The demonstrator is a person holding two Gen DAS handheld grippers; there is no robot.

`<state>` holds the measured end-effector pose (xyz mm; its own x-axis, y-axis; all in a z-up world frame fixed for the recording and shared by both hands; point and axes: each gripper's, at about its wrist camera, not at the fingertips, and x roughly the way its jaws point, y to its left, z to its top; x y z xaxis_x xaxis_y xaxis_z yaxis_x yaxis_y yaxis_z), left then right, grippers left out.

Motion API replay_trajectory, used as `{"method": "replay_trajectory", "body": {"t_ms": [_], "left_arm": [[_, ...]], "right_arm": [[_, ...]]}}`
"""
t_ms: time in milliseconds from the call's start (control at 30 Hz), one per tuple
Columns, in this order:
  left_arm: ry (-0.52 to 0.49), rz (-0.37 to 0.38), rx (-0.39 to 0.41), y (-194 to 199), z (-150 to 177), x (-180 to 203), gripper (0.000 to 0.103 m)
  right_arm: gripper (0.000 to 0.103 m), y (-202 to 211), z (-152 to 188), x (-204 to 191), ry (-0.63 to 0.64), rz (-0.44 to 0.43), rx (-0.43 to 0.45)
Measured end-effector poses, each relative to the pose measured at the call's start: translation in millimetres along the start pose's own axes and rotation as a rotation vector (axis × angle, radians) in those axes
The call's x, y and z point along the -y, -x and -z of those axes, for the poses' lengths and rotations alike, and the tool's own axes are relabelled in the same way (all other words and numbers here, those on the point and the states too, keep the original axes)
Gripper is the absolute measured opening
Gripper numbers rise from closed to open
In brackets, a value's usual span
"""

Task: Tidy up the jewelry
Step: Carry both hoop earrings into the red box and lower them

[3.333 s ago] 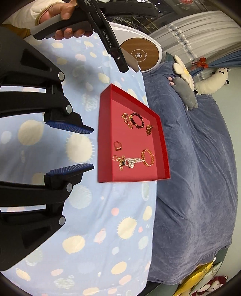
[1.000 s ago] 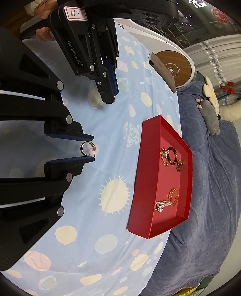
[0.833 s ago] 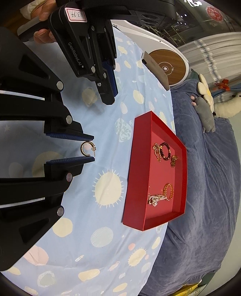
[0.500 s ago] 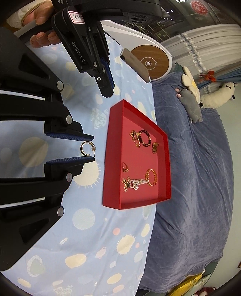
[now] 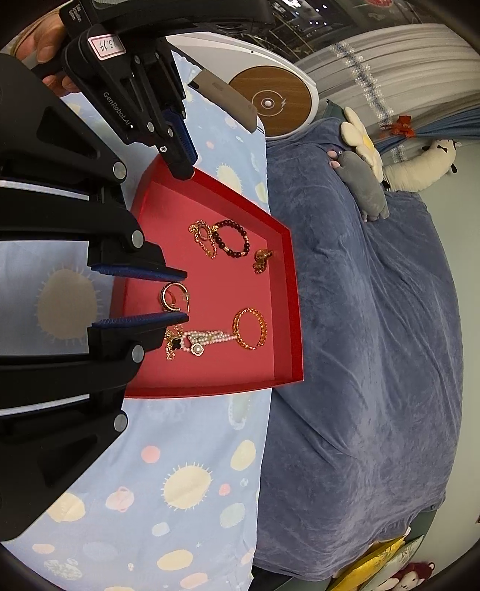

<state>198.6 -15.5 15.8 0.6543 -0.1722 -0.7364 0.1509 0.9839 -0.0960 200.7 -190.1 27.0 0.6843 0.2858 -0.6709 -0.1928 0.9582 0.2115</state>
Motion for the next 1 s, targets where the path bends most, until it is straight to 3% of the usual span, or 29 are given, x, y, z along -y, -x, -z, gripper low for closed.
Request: {"method": "replay_trajectory", "body": {"t_ms": [367, 1000], "left_arm": [[-0.006, -0.029, -0.001, -31, -19, -8, 0.016], [-0.001, -0.021, -0.001, -43, -26, -12, 0.016]], "right_arm": [[0.016, -38, -19, 4, -0.028, 0.005, -0.009], [0.016, -51, -22, 13, -0.023, 0.014, -0.02]]}}
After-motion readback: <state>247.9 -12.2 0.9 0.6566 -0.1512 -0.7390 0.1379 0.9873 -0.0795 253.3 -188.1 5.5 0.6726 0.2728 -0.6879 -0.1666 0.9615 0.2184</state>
